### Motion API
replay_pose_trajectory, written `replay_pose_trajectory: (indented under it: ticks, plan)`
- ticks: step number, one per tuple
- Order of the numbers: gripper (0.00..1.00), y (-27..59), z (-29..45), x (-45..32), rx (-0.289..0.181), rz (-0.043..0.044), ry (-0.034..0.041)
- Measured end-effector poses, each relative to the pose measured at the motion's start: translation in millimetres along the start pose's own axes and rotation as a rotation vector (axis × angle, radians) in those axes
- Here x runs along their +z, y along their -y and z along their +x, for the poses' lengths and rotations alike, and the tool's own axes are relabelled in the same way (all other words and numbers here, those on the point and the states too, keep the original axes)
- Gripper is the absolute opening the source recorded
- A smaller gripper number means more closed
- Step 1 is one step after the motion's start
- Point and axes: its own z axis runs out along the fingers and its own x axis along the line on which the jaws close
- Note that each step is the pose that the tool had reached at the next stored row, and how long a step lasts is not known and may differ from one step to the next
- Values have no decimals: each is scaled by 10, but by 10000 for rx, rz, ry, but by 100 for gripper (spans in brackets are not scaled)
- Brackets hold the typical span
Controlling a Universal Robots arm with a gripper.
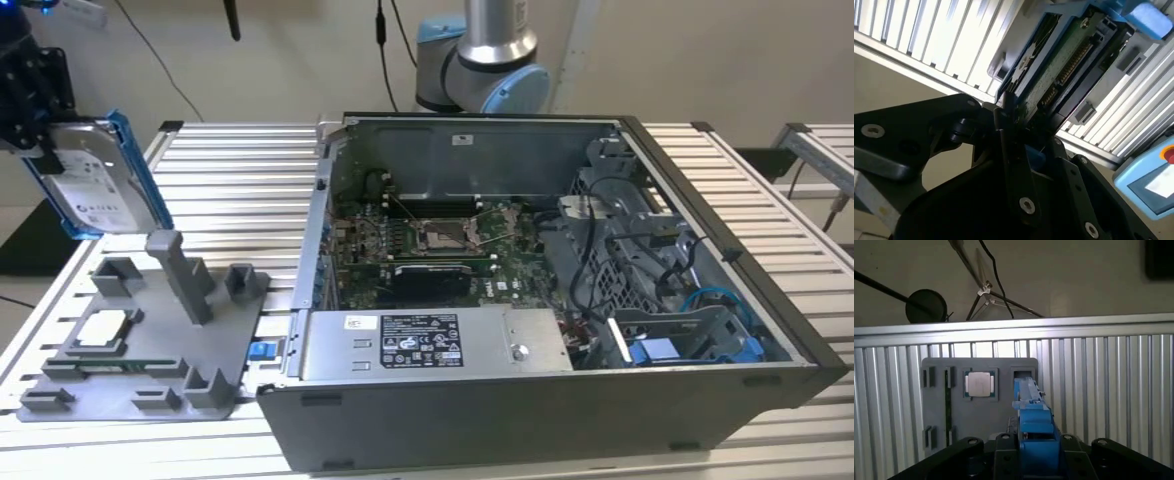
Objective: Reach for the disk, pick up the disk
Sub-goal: 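Pick up the disk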
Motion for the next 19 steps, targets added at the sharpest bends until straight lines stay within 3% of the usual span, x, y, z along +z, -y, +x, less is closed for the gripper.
replay_pose_trajectory:
  ticks: [5,19]
  plan:
    - [0,-2,-1,-163,0,1,0]
    - [0,-8,-5,-735,0,1,0]
